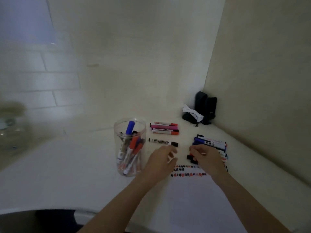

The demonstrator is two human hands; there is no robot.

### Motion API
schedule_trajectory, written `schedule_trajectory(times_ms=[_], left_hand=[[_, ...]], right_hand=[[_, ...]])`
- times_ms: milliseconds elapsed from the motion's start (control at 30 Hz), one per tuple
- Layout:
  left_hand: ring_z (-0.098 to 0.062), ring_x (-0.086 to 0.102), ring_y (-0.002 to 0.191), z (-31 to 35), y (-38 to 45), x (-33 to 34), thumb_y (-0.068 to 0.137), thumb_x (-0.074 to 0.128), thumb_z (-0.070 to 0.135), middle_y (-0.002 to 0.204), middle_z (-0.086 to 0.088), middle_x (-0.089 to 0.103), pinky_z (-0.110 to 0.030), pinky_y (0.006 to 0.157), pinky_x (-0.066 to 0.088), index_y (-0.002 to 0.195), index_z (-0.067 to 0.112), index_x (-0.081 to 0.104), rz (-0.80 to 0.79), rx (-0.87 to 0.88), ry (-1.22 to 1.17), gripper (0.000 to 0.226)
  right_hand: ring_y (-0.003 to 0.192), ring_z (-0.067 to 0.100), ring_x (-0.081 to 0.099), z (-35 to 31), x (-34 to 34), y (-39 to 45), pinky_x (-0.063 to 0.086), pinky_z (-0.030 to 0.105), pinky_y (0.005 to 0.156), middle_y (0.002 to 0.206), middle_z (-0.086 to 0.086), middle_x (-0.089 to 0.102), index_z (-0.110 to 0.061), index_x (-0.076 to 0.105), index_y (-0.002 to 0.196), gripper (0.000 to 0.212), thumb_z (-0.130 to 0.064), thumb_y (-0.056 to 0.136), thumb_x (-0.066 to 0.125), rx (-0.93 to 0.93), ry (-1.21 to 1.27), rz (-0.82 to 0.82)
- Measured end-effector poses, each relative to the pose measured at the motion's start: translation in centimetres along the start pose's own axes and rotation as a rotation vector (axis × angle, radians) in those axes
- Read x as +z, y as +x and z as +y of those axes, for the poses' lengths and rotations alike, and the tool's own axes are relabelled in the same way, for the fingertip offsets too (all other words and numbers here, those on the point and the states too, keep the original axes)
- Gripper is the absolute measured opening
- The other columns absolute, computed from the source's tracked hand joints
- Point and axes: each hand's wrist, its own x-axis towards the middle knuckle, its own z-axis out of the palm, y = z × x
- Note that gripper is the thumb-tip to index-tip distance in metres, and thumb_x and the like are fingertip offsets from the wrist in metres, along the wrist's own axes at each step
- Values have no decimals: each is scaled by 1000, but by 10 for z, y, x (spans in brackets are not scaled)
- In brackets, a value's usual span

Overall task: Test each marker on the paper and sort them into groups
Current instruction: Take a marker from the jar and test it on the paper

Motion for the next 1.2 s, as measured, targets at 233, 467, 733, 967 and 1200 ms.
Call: schedule_trajectory(times_ms=[233, 467, 733, 967, 1200], left_hand=[[-5, 58, 74, -57, 4, 41, 89, 62, 24, 86, 9, 58, -19, 67, 53, 111, 29, 51, 82, -266, -112, 25], [-3, 55, 72, -66, 6, 49, 86, 64, 31, 88, 12, 54, -12, 62, 46, 109, 33, 50, 96, -223, -75, 27], [-5, 53, 69, -70, 6, 48, 86, 63, 21, 84, 10, 54, -13, 60, 44, 102, 30, 51, 129, -206, -91, 22], [-6, 55, 73, -65, 1, 44, 87, 65, 19, 87, 8, 58, -17, 68, 45, 102, 22, 59, 138, -203, -98, 17], [-5, 50, 95, -1, -10, 50, 97, 49, 33, 105, 8, 56, -19, 86, 42, 116, 22, 61, -11, 36, -47, 24]], right_hand=[[100, 19, 61, 13, 17, 51, 49, 34, 87, 111, 2, 63, -21, 66, 120, 28, -32, 97, 53, -330, -786, -187], [123, 30, 38, 11, 87, 107, 33, 46, 101, 135, 12, 38, -26, 44, 142, 47, -46, 100, 40, -271, -1072, -303], [83, 16, 59, -3, 74, 88, 41, 35, 86, 85, -3, 66, -22, 70, 103, 29, -44, 95, 54, -355, -811, -163], [58, 19, 53, 17, -39, 19, 42, 22, 49, 69, 11, 60, 0, 64, 89, 25, -24, 86, 69, 130, -4, -61], [54, 8, 45, 64, -64, -63, 34, 21, 47, 74, 8, 67, -6, 70, 95, 23, -28, 92, 63, 388, 518, -17]])
